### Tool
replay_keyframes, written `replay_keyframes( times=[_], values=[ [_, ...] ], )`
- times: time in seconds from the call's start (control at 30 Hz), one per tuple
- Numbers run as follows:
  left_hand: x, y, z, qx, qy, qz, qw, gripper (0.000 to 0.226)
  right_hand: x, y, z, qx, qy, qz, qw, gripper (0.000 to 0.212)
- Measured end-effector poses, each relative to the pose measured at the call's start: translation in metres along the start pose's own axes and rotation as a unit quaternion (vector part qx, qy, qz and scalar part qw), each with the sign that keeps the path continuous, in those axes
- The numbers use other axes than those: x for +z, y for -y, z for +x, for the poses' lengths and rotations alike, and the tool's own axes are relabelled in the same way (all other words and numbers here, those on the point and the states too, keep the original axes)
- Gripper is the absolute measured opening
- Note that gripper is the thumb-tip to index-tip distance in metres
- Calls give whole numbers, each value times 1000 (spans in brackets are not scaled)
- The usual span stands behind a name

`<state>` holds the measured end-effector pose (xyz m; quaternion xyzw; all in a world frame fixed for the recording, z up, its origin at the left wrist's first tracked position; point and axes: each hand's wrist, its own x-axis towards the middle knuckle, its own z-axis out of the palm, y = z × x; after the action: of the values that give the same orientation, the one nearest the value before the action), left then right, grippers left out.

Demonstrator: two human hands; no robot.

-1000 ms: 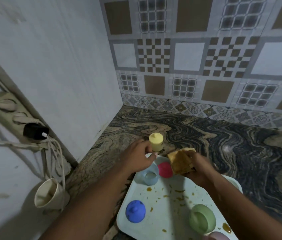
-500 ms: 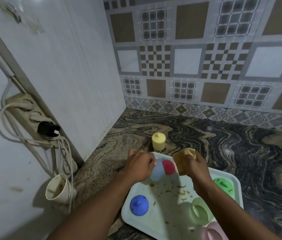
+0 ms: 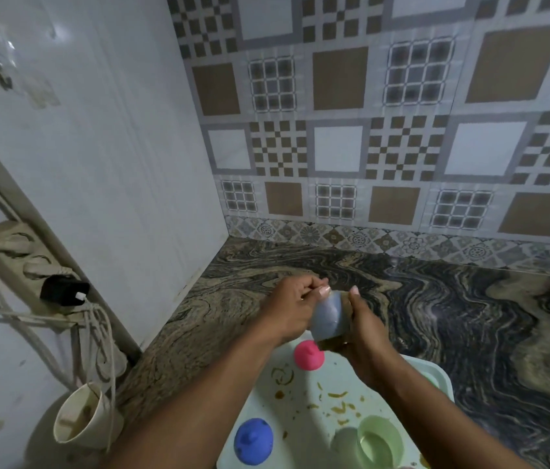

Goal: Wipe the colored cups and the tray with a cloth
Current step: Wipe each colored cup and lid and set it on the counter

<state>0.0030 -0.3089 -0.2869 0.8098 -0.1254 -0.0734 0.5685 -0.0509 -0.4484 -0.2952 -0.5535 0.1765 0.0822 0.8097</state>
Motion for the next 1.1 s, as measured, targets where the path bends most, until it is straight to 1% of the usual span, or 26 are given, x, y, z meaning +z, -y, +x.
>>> replay_keyframes(
  times=[0.03, 0.07, 0.1, 0.17, 0.23, 0.27, 0.3, 0.33, 0.37, 0.43, 0.5, 0.53, 0.6, 0.7, 0.73, 0.77, 0.8, 0.83, 0.9, 0.93, 0.97, 1.0, 1.07, 1.1],
  values=[
    [0, 0, 2, -2, 6, -7, 1000, 19, -3, 4, 1, 72, 20, 60, 995, 53],
    [0, -3, 4, -4, 12, -7, 1000, 19, -6, 7, 2, 115, 32, 98, 988, 51],
    [-1, -6, 4, -7, 18, -3, 1000, 19, -7, 8, 3, 132, 37, 124, 983, 49],
    [-2, -15, 3, -10, 34, 15, 999, 26, -8, 8, 8, 122, 27, 138, 983, 47],
    [-4, -24, 5, 6, 46, 56, 997, 41, -8, 7, 12, 85, 0, 108, 991, 43],
    [-4, -28, 6, 17, 48, 83, 995, 45, -7, 9, 12, 66, -7, 86, 994, 40],
    [-4, -29, 9, 25, 54, 107, 993, 40, -8, 10, 15, 51, -6, 74, 996, 40],
    [-4, -31, 12, 27, 62, 118, 991, 30, -9, 9, 16, 41, -4, 78, 996, 41],
    [-5, -30, 16, 28, 75, 110, 991, 21, -10, 9, 17, 48, 3, 101, 994, 42],
    [-8, -26, 17, 23, 105, 55, 993, 15, -10, 10, 12, 101, 34, 156, 982, 44],
    [-12, -21, 17, 6, 124, -24, 992, 14, -10, 13, 5, 161, 71, 218, 960, 49],
    [-14, -18, 17, -3, 127, -50, 991, 16, -11, 13, 5, 170, 83, 233, 954, 50],
    [-16, -19, 17, -22, 128, -54, 990, 22, -11, 14, 6, 129, 79, 197, 969, 49],
    [-15, -35, 20, -15, 134, -4, 991, 39, -8, 18, 15, 10, 1, 74, 997, 48],
    [-15, -39, 22, -1, 136, 22, 990, 38, -7, 19, 16, -14, -13, 48, 999, 49],
    [-15, -41, 24, 12, 140, 48, 989, 32, -7, 19, 16, -16, -17, 43, 999, 49],
    [-16, -41, 25, 23, 145, 59, 987, 26, -8, 19, 15, 14, 1, 76, 997, 49],
    [-18, -38, 26, 28, 150, 45, 987, 23, -9, 20, 11, 69, 32, 126, 989, 48],
    [-20, -28, 24, 5, 154, -38, 987, 20, -13, 20, 3, 158, 84, 188, 966, 51],
    [-20, -25, 22, -7, 151, -66, 986, 22, -13, 20, 1, 168, 89, 199, 961, 52],
    [-19, -24, 20, -16, 144, -71, 987, 24, -12, 21, 0, 153, 87, 198, 964, 51],
    [-17, -24, 20, -23, 136, -57, 989, 25, -11, 21, 2, 121, 71, 180, 974, 49],
    [-14, -30, 22, -17, 127, -13, 992, 24, -10, 20, 8, 14, -12, 87, 996, 48],
    [-13, -33, 24, -10, 129, 7, 992, 23, -8, 20, 9, -33, -32, 44, 998, 50]
  ],
)
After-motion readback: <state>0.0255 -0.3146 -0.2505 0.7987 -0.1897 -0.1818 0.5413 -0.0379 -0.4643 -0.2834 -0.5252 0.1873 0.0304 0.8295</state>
